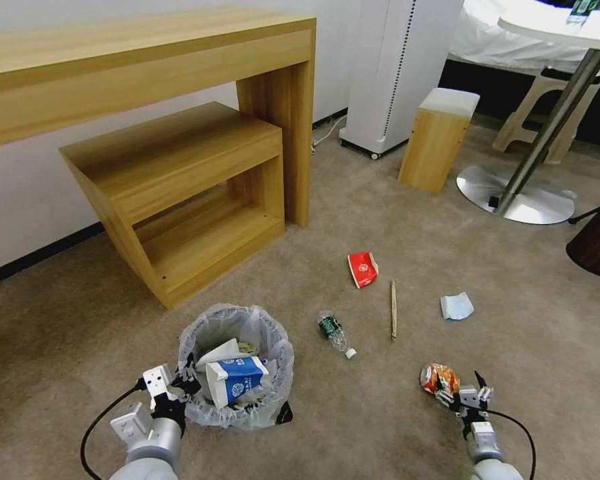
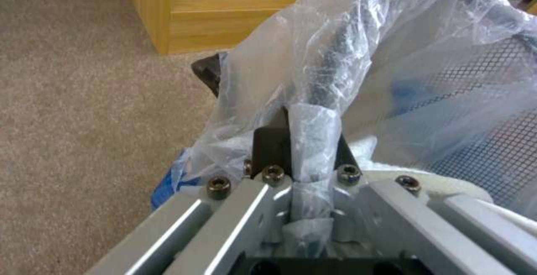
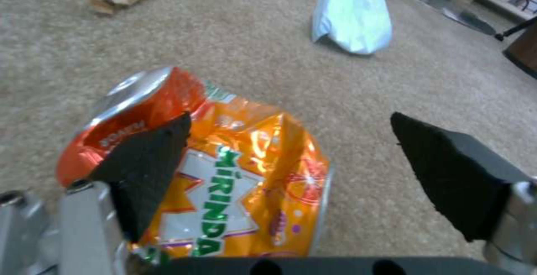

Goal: Pick up the trash bin and place the garbage on the floor into it.

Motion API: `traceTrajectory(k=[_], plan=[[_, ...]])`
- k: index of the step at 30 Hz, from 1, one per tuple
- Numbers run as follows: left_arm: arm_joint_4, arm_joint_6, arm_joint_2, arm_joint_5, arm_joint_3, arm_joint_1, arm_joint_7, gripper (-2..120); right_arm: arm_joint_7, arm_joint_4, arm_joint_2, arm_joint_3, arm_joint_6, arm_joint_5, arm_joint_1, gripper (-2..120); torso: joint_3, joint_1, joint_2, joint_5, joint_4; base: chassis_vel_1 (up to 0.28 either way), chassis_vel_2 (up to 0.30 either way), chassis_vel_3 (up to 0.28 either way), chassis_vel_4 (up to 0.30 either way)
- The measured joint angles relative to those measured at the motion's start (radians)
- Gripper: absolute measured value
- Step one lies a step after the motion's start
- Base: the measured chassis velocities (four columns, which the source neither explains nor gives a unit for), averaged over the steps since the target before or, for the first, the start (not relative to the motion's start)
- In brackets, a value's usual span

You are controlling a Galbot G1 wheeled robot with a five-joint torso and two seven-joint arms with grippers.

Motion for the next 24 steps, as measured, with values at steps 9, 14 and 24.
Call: traceTrajectory(k=[9, 14, 24], plan=[[-0.005, 0.0, -0.005, 0.003, 0.008, 0.01, 0.0, 1, -0.025, -0.081, 0.042, 0.002, 0.038, -0.034, 0.033, 59, 0.0, 0.0, 0.0, 0.0001, 0.0001, 0.0, 0.0, 0.0, 0.0], [-0.019, -0.001, -0.006, 0.003, 0.007, 0.023, 0.0, 1, -0.034, -0.126, 0.072, -0.007, 0.054, -0.055, 0.061, 63, 0.0, 0.0, 0.0, 0.0002, 0.0002, 0.0, 0.0, 0.0, 0.0], [-0.031, -0.002, -0.006, 0.001, 0.006, 0.024, 0.0, 1, -0.035, -0.137, 0.089, -0.012, 0.06, -0.074, 0.065, 82, 0.0, 0.0, 0.0, 0.0002, 0.0, 0.0, 0.0, 0.0, 0.0]])
